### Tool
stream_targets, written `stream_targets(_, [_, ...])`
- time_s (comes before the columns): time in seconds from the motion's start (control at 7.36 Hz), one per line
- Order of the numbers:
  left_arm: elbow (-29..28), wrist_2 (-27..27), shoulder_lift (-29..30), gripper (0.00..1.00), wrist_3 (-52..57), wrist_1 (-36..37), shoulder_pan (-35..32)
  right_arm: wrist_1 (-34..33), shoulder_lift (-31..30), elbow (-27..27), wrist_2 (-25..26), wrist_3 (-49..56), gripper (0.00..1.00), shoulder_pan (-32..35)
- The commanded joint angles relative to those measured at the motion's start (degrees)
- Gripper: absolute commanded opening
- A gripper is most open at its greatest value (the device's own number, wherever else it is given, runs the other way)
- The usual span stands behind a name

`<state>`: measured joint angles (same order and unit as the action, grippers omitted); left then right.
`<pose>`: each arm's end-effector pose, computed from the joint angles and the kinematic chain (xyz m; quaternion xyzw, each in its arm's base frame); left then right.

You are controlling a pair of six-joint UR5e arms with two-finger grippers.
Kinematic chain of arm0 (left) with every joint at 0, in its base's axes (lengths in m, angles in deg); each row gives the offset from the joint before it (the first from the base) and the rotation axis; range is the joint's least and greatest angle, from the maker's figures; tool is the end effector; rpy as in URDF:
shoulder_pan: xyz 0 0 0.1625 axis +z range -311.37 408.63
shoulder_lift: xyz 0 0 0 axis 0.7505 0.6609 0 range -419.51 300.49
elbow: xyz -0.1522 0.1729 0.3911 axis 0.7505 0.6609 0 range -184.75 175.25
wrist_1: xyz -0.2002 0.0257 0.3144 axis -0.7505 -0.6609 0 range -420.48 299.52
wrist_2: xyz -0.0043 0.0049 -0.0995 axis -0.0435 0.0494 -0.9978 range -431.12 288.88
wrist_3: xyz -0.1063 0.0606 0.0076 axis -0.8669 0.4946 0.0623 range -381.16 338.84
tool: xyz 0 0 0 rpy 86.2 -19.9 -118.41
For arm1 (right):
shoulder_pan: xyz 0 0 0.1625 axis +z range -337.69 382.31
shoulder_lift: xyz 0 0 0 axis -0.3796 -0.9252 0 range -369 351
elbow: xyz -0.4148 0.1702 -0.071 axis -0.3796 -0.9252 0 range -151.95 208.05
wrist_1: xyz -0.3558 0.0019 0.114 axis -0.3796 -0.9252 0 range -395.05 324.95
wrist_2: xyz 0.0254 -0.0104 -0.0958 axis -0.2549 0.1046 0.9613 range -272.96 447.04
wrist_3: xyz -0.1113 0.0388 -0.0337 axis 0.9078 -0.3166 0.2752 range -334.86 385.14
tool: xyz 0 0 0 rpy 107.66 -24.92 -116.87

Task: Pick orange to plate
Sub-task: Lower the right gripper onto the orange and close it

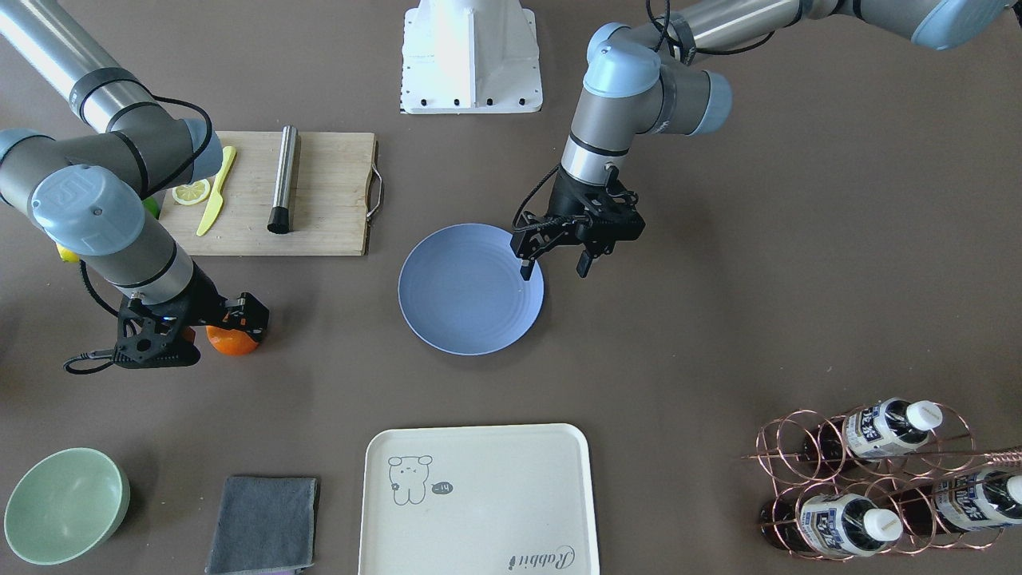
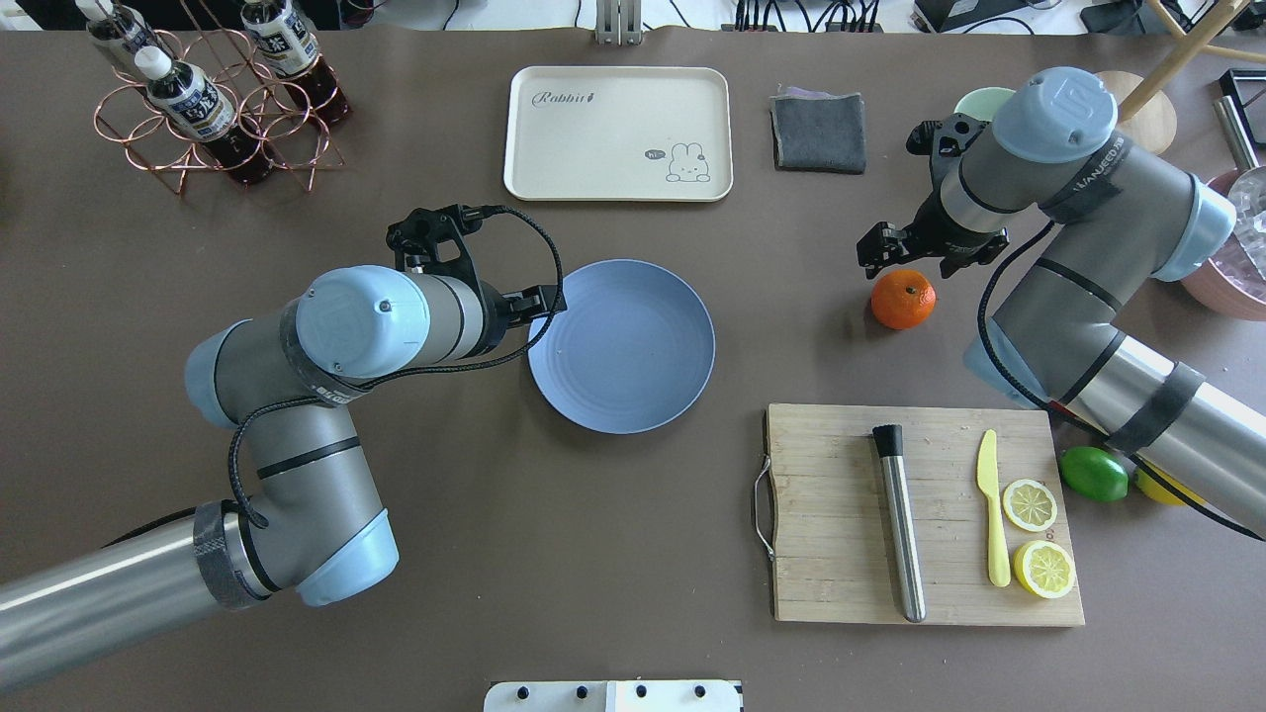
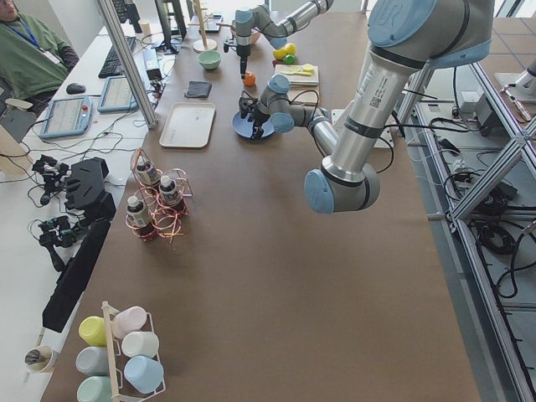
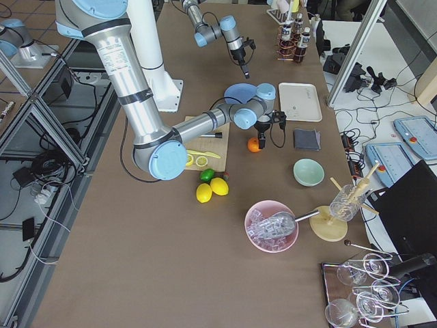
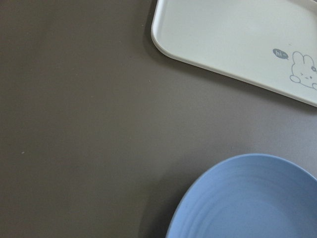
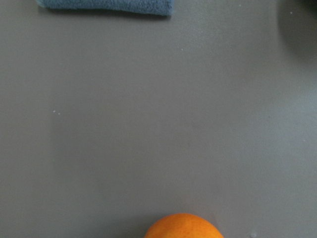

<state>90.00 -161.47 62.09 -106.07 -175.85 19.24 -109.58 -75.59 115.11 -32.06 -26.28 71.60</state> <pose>0.5224 -0.4462 0.3125 0.1495 0.4906 -0.1791 0.8396 -0.3687 -0.5415 0.4854 0.0350 -0.3808 0.0088 0.9239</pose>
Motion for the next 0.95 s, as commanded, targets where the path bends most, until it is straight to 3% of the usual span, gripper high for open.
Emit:
stream_targets(0.0, [0.0,0.0,0.0,0.98,0.0,0.0,0.0,0.0,-0.6,0.0,0.3,-0.4,1.00,-0.6])
stream_targets(0.41, [0.1,0.0,0.0,0.98,0.0,0.0,0.0,0.0,-0.6,-0.4,1.0,-0.9,1.00,-1.6])
stream_targets(0.54, [0.0,0.0,0.0,0.98,0.0,0.0,0.0,0.0,-0.5,-0.3,1.1,-1.0,0.79,-1.8])
stream_targets(0.68, [0.1,0.0,0.0,0.98,0.0,0.0,0.0,0.0,-0.5,-0.2,1.3,-2.4,0.29,-2.0])
stream_targets(0.81, [0.1,0.0,0.0,0.98,0.0,0.0,-0.1,0.0,-0.2,0.0,1.5,-2.3,0.00,-2.1])
